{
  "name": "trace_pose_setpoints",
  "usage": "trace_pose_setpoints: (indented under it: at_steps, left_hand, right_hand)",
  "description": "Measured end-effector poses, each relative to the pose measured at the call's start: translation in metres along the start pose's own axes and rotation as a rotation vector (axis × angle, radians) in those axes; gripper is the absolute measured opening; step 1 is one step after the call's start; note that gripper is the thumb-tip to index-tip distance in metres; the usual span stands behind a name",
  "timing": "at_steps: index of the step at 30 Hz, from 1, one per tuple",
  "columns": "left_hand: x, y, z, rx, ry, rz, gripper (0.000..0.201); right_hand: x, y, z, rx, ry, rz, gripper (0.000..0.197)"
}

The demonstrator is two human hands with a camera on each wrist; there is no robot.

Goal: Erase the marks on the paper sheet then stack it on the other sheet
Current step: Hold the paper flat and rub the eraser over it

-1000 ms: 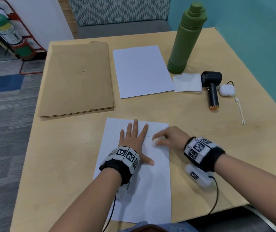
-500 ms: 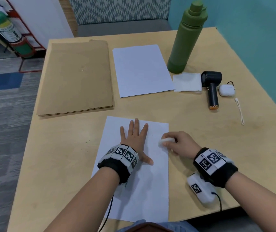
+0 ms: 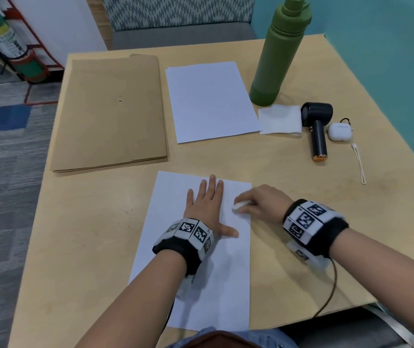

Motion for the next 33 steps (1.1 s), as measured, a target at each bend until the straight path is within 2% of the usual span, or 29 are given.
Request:
trace_pose_setpoints:
  at_steps: [2, 3, 7, 9, 15, 20, 26, 31, 33]
  left_hand:
    - [0.002, 0.0, -0.001, -0.004, -0.003, 0.007, 0.126]
    - [0.002, 0.0, 0.0, -0.004, -0.003, 0.011, 0.126]
    - [0.002, 0.001, 0.0, -0.002, 0.003, 0.018, 0.127]
    - [0.001, 0.001, 0.001, -0.005, 0.003, 0.017, 0.127]
    - [0.003, 0.003, 0.001, 0.007, 0.005, 0.027, 0.126]
    - [0.002, 0.002, 0.001, 0.007, 0.002, 0.024, 0.126]
    - [0.004, 0.004, 0.001, -0.003, -0.001, 0.018, 0.126]
    - [0.004, 0.004, 0.001, 0.004, 0.006, 0.023, 0.125]
    - [0.003, 0.004, 0.002, 0.002, 0.01, 0.025, 0.126]
  right_hand:
    - [-0.002, -0.001, -0.008, -0.047, 0.123, -0.069, 0.03]
    - [-0.005, 0.002, -0.006, -0.058, 0.135, -0.105, 0.03]
    - [-0.01, 0.02, 0.025, -0.049, -0.039, -0.114, 0.03]
    - [-0.007, 0.022, 0.03, -0.052, -0.081, -0.124, 0.029]
    - [-0.009, 0.01, 0.008, -0.075, 0.115, -0.155, 0.028]
    - [-0.009, 0.024, 0.029, -0.086, -0.075, -0.156, 0.029]
    - [-0.014, 0.009, -0.002, -0.119, 0.149, -0.265, 0.026]
    - [-0.01, 0.027, 0.015, -0.099, -0.029, -0.208, 0.027]
    - [-0.007, 0.025, 0.011, -0.067, -0.041, -0.207, 0.027]
Point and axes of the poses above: each hand's wrist, its own z-axis towards the middle knuckle, its own x-axis out of the palm, y = z × x, the point moved 3 cm from there along z, towards the middle knuckle, and after that the axes turned 15 degrees about -y, right-handed, at the moved point
